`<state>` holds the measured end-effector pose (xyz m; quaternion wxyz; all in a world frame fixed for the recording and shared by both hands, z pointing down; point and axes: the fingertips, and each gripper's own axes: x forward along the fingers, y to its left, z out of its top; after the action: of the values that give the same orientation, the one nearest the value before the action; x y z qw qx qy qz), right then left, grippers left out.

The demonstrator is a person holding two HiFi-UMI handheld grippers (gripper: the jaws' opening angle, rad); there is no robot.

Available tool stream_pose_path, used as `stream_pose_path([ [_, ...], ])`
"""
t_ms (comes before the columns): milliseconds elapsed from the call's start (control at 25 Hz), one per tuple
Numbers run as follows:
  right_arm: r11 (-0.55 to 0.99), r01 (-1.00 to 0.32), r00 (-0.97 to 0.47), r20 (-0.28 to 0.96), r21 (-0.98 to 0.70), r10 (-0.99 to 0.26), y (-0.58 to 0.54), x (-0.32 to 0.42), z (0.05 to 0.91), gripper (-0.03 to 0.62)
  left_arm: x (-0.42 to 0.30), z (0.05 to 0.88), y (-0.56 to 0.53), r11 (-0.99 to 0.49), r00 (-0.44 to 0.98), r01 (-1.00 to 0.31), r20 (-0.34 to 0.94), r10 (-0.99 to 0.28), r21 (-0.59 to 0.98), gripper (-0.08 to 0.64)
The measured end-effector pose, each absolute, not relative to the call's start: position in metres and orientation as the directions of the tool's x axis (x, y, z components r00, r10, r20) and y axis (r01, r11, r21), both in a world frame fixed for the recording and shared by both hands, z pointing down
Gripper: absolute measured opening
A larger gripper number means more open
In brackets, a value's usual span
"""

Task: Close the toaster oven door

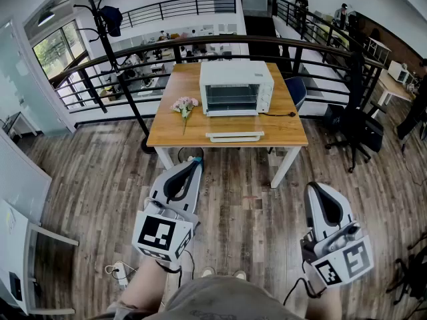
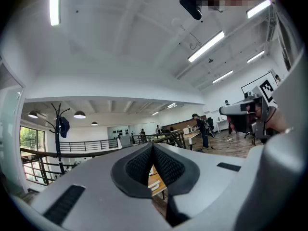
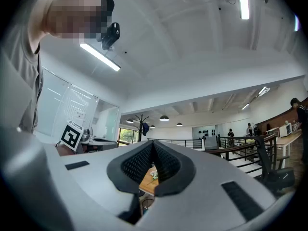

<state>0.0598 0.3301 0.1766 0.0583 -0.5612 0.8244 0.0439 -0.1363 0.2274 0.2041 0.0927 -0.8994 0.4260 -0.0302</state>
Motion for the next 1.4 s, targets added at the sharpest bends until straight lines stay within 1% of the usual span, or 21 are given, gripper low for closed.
stream_pose_path([
  [120,0.374,-0.927,-0.367,-0.159,-0.019,-0.917,0.332,0.067,0.177,0.023,-0.129,0.206,0.231,-0.616,0.632,-0.763,-0.024,-0.775,-0.197,0.015],
  [360,0.394,-0.919,-0.387,-0.163,-0.017,-0.908,0.338,0.077,0.176,0.023,-0.121,0.209,0.243,-0.609,0.62,-0.775,-0.017,-0.784,-0.169,0.015],
  [480,0.408,-0.913,-0.4,-0.161,-0.022,-0.902,0.342,0.083,0.18,0.023,-0.115,0.207,0.248,-0.602,0.615,-0.777,-0.019,-0.788,-0.182,0.015],
  [680,0.395,-0.915,-0.378,-0.166,-0.083,-0.911,0.346,0.097,0.196,0.023,-0.102,0.214,0.263,-0.58,0.599,-0.793,-0.068,-0.798,-0.185,0.02],
  [720,0.382,-0.92,-0.364,-0.166,-0.092,-0.917,0.343,0.1,0.198,0.084,-0.101,0.217,0.262,-0.57,0.588,-0.802,-0.068,-0.806,-0.177,0.096],
  [760,0.369,-0.925,-0.352,-0.16,-0.093,-0.922,0.339,0.103,0.2,0.23,-0.1,0.221,0.259,-0.567,0.582,-0.807,-0.057,-0.811,-0.167,0.216],
  [800,0.361,-0.928,-0.345,-0.152,-0.09,-0.926,0.335,0.105,0.203,0.259,-0.098,0.225,0.257,-0.567,0.579,-0.809,-0.044,-0.814,-0.155,0.23],
  [1080,0.348,-0.931,-0.335,-0.123,-0.11,-0.934,0.303,0.116,0.217,0.259,-0.098,0.24,0.223,-0.546,0.555,-0.824,-0.024,-0.831,-0.15,0.23],
  [1400,0.331,-0.934,-0.33,-0.035,-0.131,-0.943,0.22,0.125,0.261,0.259,-0.09,0.285,0.138,-0.556,0.555,-0.819,0.053,-0.83,-0.141,0.23],
])
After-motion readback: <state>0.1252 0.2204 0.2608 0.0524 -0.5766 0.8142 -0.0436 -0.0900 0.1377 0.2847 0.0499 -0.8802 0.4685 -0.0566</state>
